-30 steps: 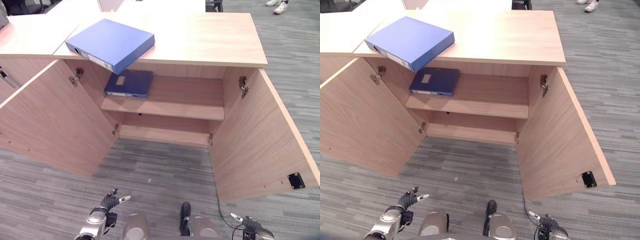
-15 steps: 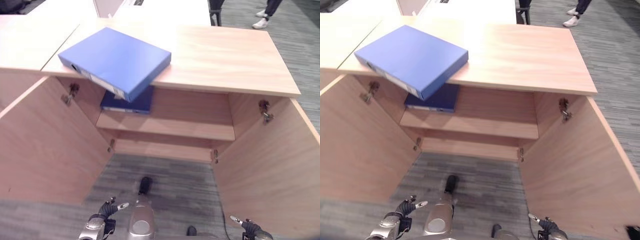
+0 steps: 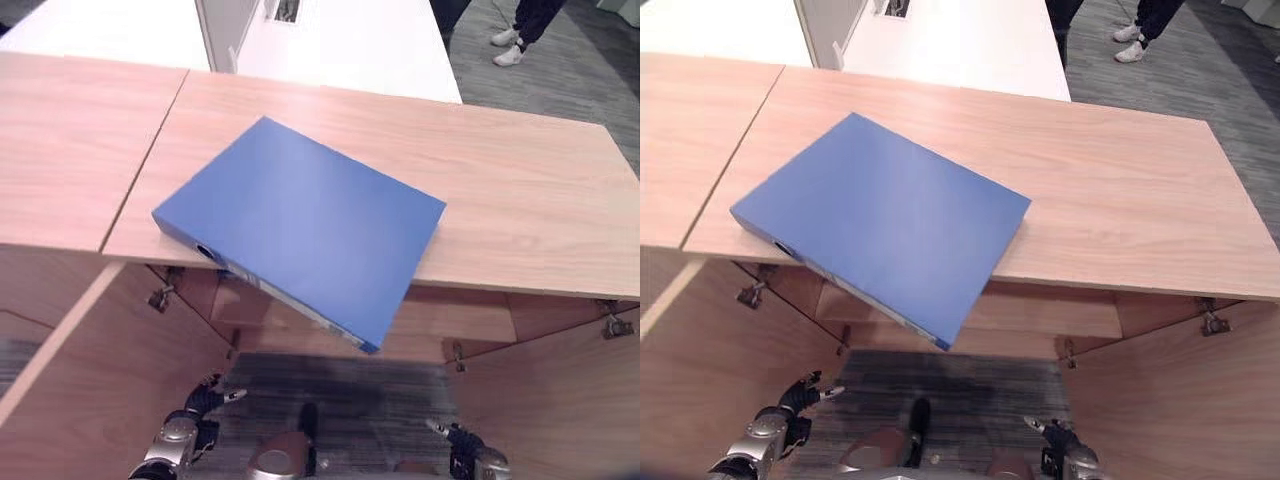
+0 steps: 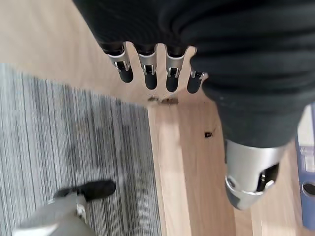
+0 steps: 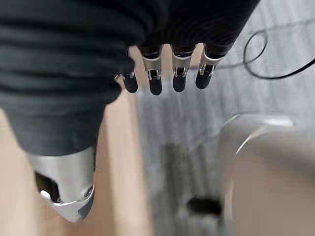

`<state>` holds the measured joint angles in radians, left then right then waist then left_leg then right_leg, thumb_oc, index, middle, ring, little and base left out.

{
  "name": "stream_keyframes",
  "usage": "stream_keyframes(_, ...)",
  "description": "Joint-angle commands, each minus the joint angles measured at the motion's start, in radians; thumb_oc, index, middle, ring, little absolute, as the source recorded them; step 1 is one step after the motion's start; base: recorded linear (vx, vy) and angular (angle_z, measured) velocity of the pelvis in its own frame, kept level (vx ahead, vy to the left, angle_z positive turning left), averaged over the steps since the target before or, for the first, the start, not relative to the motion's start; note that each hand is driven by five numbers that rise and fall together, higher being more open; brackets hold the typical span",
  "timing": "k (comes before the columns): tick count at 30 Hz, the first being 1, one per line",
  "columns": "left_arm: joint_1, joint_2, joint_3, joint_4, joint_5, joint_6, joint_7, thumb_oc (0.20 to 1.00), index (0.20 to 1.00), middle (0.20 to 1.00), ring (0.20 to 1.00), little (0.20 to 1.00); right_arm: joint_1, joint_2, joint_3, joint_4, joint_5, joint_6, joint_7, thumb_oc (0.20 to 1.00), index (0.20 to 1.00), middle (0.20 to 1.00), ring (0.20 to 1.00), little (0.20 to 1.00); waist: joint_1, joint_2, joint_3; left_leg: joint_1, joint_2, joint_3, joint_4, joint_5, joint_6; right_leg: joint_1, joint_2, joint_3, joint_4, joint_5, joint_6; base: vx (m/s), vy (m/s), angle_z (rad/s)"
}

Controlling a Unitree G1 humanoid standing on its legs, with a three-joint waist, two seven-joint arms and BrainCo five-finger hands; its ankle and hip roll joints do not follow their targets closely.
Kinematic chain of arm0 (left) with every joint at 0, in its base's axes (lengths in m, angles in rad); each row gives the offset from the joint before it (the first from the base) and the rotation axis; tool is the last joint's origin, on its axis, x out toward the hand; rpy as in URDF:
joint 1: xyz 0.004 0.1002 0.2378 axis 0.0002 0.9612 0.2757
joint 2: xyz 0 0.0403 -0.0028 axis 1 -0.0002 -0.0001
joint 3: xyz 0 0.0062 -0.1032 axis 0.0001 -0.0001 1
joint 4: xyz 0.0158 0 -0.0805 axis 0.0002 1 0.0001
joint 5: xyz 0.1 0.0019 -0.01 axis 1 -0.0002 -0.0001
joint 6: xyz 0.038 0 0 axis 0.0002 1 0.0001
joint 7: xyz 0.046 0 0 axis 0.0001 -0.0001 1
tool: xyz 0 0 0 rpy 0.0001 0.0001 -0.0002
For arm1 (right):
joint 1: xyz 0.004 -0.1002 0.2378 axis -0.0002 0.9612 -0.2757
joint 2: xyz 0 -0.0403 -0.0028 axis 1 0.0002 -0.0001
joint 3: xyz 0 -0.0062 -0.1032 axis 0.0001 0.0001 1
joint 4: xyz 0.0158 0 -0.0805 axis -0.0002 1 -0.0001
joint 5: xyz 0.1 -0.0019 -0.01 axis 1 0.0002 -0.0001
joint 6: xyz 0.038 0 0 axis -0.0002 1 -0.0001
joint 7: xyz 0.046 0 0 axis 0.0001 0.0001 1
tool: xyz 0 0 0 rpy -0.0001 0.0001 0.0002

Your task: Put the empty folder in the office cabinet

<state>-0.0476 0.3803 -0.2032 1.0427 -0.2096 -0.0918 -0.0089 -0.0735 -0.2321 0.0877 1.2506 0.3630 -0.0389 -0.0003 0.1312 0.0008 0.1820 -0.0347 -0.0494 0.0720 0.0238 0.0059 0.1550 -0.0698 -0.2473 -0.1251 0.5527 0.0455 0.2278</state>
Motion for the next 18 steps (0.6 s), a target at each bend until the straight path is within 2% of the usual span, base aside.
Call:
stream_keyframes(1, -0.034, 0.013, 0.039, -0.042, 0.008, -0.026, 0.011, 1.0, 1.0, 1.0, 1.0, 1.0, 0.01, -0.043, 0.009, -0.045, -0.016, -0.011, -0.012, 1.0, 1.0, 1.0, 1.0, 1.0, -0.027, 0.002, 0.053, -0.053, 0.126, -0.075, -0.047, 0.024, -0.165, 0.004, 0.072, -0.042, -0.169, -0.06, -0.045, 0.2, 0.065, -0.24)
stream_keyframes(2, -0.034, 0.013, 0.039, -0.042, 0.008, -0.026, 0.011, 1.0, 1.0, 1.0, 1.0, 1.0, 0.01, -0.043, 0.009, -0.045, -0.016, -0.011, -0.012, 1.0, 1.0, 1.0, 1.0, 1.0, -0.032, 0.002, 0.059, -0.044, 0.125, -0.079, -0.049, 0.022, -0.166, 0.015, 0.071, -0.047, -0.17, -0.065, -0.047, 0.21, -0.084, -0.02)
stream_keyframes(3, -0.049, 0.014, 0.029, -0.024, 0.015, -0.02, 0.02, 1.0, 1.0, 1.0, 1.0, 1.0, 0.014, -0.045, 0.01, -0.039, -0.002, -0.013, -0.015, 1.0, 1.0, 1.0, 1.0, 1.0, -0.049, -0.007, 0.067, -0.024, 0.117, -0.08, -0.051, 0.005, -0.179, 0.004, 0.071, -0.066, -0.321, -0.088, -0.058, 0.18, -0.085, 0.1)
stream_keyframes(4, -0.05, 0.01, 0.023, -0.028, 0.025, -0.024, 0.013, 1.0, 1.0, 1.0, 1.0, 1.0, 0.017, -0.045, 0.011, -0.035, -0.009, -0.008, -0.012, 1.0, 1.0, 1.0, 1.0, 1.0, -0.056, -0.01, 0.064, -0.024, 0.105, -0.093, -0.049, 0.002, -0.178, 0.019, 0.083, -0.031, -0.377, -0.097, -0.049, 0.18, -0.077, 0.3)
stream_keyframes(8, -0.04, -0.014, 0.026, -0.037, 0.016, -0.032, 0.014, 1.0, 1.0, 1.0, 1.0, 1.0, 0.036, -0.053, 0.016, -0.027, -0.026, -0.006, -0.008, 1.0, 1.0, 1.0, 1.0, 1.0, -0.059, -0.014, 0.05, 0.003, 0.097, -0.084, -0.052, -0.006, -0.187, 0.066, 0.089, -0.001, -0.458, -0.076, -0.053, 0.07, -0.042, 0.45)
stream_keyframes(13, -0.018, -0.026, 0.025, -0.043, 0.019, -0.034, 0.009, 1.0, 1.0, 1.0, 1.0, 1.0, 0.052, -0.07, 0.015, -0.023, -0.044, -0.001, -0.006, 1.0, 1.0, 1.0, 1.0, 1.0, -0.055, -0.012, 0.029, 0.031, 0.103, -0.079, -0.081, 0.001, -0.205, 0.13, 0.081, -0.012, -0.548, -0.067, -0.06, 0.05, -0.078, -0.07)
stream_keyframes(15, -0.005, -0.037, 0.03, -0.039, 0.019, -0.032, 0.011, 1.0, 1.0, 1.0, 1.0, 1.0, 0.056, -0.08, 0.014, -0.022, -0.054, 0.0, -0.006, 1.0, 1.0, 1.0, 1.0, 1.0, -0.054, -0.007, 0.016, 0.044, 0.111, -0.076, -0.096, 0.007, -0.222, 0.175, 0.083, -0.033, -0.611, -0.058, -0.062, 0.03, -0.093, 0.02)
stream_keyframes(18, 0.003, -0.046, 0.033, -0.031, 0.021, -0.032, 0.012, 1.0, 1.0, 1.0, 1.0, 1.0, 0.061, -0.089, 0.014, -0.025, -0.059, -0.003, -0.005, 1.0, 1.0, 1.0, 1.0, 1.0, -0.054, -0.001, 0.006, 0.052, 0.122, -0.081, -0.105, 0.015, -0.238, 0.2, 0.088, -0.04, -0.638, -0.063, -0.064, 0.0, -0.098, -0.01)
